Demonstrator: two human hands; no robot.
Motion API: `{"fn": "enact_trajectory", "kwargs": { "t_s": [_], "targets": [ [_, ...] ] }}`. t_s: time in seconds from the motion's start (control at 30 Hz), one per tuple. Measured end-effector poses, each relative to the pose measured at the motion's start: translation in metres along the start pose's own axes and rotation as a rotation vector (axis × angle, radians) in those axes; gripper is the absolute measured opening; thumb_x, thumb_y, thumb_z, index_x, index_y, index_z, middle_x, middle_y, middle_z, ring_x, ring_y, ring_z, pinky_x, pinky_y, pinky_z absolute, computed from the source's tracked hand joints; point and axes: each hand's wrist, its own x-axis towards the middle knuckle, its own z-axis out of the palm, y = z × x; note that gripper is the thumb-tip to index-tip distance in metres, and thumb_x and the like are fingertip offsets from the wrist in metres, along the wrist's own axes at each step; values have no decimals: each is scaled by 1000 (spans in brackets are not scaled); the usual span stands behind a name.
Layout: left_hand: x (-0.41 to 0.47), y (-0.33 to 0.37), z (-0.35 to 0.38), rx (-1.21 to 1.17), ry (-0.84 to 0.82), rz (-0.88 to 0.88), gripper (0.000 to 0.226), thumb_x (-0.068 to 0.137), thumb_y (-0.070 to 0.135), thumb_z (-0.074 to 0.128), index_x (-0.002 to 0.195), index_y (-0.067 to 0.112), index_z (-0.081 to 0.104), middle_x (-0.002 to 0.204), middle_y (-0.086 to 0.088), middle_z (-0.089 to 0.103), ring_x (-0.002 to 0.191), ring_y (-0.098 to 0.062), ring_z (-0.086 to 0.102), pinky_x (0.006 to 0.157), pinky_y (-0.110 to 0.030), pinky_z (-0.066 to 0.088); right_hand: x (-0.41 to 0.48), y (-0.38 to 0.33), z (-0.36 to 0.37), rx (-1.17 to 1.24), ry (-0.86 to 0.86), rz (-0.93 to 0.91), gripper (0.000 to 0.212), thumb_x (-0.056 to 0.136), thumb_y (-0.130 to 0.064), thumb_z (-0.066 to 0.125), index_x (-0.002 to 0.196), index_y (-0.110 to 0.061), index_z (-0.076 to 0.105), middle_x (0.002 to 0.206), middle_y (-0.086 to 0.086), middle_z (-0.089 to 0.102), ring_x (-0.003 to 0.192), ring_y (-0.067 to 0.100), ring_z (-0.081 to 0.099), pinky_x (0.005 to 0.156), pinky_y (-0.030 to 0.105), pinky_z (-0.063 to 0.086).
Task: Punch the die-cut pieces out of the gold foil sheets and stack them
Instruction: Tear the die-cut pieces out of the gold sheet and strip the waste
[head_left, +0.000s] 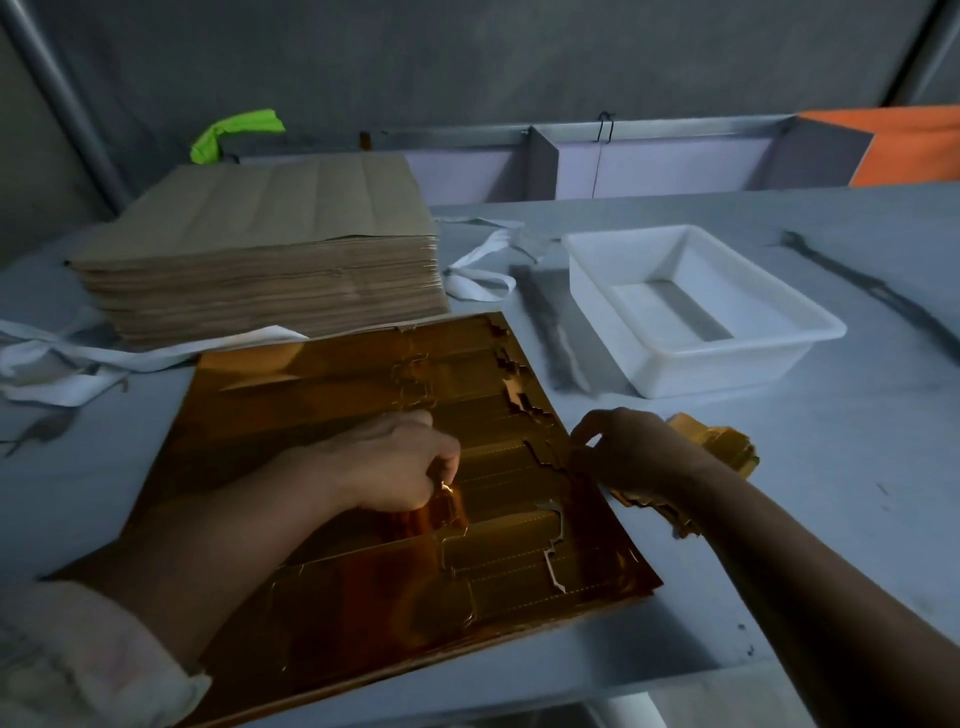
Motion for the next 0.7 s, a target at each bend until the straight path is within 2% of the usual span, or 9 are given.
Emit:
{"fn": "enact_trajectory", "kwargs": {
  "t_s": [0.07,0.17,0.23,0.33,0.43,0.5,0.63,0.7],
  "targets": [
    [2,-1,3,-4,1,0,32,90,19,60,82,48,50,98,17,39,89,-9,46,62,-19,39,0,-4,5,34,-28,29,34,97,-35,60,126,-17,58,87,-5,55,73,8,57,62,19,49],
    [4,-1,6,-12,15,-9,34,89,15,60,84,47,51,98,17,40,88,-8,46,62,-18,38,2,-10,10,41,-25,69,49,91,-39,67,129,-15,48,84,-4,45,86,17,59,82,33,56],
    [5,-1,8,-15,16,-12,36,88,14,61,83,47,49,98,17,41,87,-8,46,61,-19,38,4,-11,10,52,-41,86,53,90,-36,69,131,-14,44,87,-2,46,89,20,60,83,36,57],
    [6,-2,9,-25,14,-13,39,89,13,61,81,48,47,97,19,40,85,-6,46,60,-18,37,6,-9,6,99,-50,117,47,91,-21,68,130,-13,43,89,0,48,84,21,63,71,31,58],
    [7,-3,8,-26,14,-8,40,89,12,61,82,48,47,96,20,40,83,-4,46,60,-17,36,7,-8,5,126,-36,134,42,93,-10,64,129,-11,44,96,6,54,93,28,66,81,39,60],
    [8,-2,8,-28,9,-8,39,88,11,61,82,47,47,96,18,42,83,-5,46,60,-17,36,7,-8,4,122,-14,139,39,93,-6,62,128,-11,45,103,11,57,93,30,66,80,42,61],
    [10,1,8,-23,3,-19,37,89,10,61,83,44,48,96,16,44,83,-6,47,59,-18,36,7,-8,1,54,19,121,44,92,-8,65,131,-8,45,119,16,57,103,30,63,90,41,57],
    [9,2,8,-23,1,-20,36,89,10,60,84,44,48,96,16,44,83,-6,47,60,-18,36,6,-7,-2,54,16,110,48,92,-12,66,134,-8,43,120,15,57,106,28,61,94,40,54]
  ]
}}
